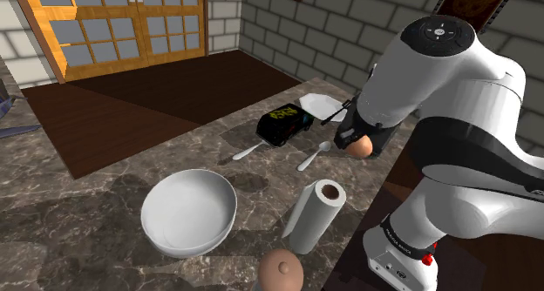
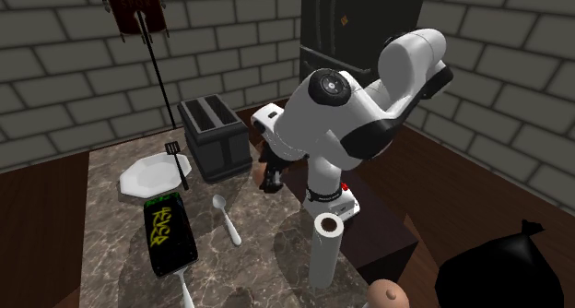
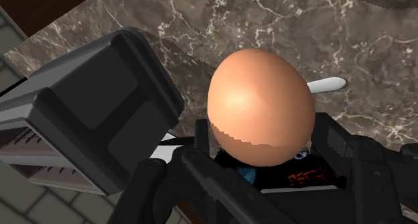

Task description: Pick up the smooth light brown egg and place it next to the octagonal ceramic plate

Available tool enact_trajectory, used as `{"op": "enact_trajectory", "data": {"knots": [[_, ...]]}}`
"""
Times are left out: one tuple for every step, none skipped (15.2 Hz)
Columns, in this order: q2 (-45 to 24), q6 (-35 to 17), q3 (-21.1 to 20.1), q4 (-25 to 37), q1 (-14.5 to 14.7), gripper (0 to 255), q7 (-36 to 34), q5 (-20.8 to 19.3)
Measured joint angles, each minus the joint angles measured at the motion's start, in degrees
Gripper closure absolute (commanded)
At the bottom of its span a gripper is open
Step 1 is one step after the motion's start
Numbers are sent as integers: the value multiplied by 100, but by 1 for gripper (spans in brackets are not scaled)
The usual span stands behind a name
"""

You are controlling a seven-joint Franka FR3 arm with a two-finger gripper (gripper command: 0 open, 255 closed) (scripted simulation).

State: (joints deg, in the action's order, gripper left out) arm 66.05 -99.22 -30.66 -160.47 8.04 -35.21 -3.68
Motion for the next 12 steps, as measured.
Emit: {"op": "enact_trajectory", "data": {"knots": [[-9,-136,112,-85,-77,255,94,-103],[-49,-265,245,-120,-190,255,208,-227],[-161,-460,388,-140,-352,255,329,-375],[-184,-601,546,-190,-471,255,461,-515],[-280,-772,661,-211,-601,255,554,-635],[-389,-948,784,-216,-743,255,654,-762],[-529,-1139,894,-209,-889,255,740,-886],[-616,-1301,1022,-219,-1022,255,843,-1012],[-837,-1537,1128,-177,-1203,255,915,-1151],[-949,-1668,1217,-144,-1314,255,988,-1246],[-1146,-1838,1322,-56,-1473,255,1073,-1371],[-1266,-2006,1413,-54,-1588,255,1137,-1475]]}}
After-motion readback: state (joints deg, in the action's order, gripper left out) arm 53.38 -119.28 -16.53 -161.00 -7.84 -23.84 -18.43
